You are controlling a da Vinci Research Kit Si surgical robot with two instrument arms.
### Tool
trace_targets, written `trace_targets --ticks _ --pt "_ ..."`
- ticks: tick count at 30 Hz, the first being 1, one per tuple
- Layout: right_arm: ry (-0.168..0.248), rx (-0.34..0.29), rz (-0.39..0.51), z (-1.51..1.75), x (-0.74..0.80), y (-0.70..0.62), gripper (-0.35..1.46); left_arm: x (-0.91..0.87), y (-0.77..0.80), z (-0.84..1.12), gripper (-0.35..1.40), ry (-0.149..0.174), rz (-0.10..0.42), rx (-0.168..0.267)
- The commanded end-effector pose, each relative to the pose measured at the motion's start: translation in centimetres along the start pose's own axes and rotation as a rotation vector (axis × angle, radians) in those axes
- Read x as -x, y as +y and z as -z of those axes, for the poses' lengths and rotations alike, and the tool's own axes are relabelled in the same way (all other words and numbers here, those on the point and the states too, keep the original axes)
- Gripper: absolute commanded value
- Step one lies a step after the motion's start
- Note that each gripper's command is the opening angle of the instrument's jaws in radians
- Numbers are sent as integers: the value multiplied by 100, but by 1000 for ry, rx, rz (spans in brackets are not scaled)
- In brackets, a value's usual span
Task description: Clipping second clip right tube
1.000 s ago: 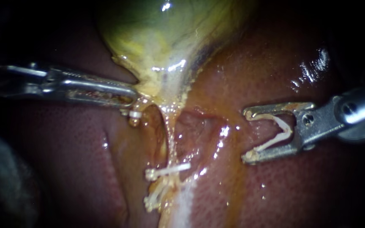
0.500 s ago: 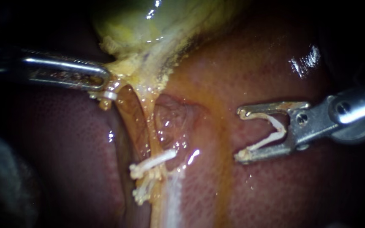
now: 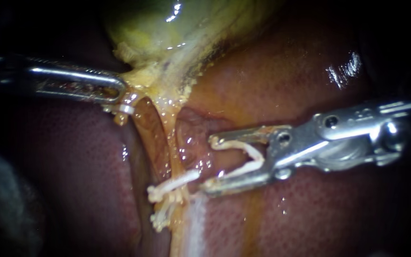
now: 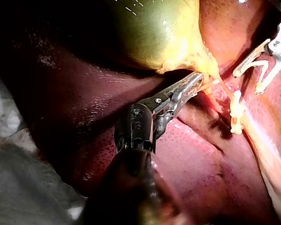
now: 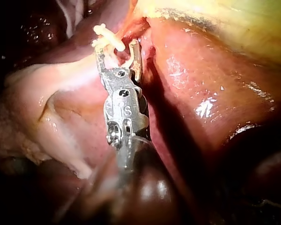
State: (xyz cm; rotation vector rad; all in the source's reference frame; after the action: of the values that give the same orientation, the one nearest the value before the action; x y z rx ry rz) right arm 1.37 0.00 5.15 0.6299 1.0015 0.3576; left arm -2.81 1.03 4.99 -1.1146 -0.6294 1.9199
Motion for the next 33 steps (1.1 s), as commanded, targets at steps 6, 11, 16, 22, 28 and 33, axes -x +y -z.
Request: trace_targets --ticks 6,11,16,22,28,33 --pt "-5 -20 -32 -31 9 9 48 0 2 -1 -35 1 1 -1" --pt "51 -71 -82 -52 8 15 48 0 2 -2 -35 1 1 -2" --pt "131 -126 -135 -65 4 15 48 1 2 -4 -35 2 1 -4" --pt "215 -197 -193 -66 2 7 49 1 2 -4 -35 2 1 -4" --pt "216 -302 -174 -61 -3 -14 45 1 2 -4 -35 2 1 -4" --pt "212 -332 -162 -63 -8 -27 42 1 2 -4 -35 2 1 -4"
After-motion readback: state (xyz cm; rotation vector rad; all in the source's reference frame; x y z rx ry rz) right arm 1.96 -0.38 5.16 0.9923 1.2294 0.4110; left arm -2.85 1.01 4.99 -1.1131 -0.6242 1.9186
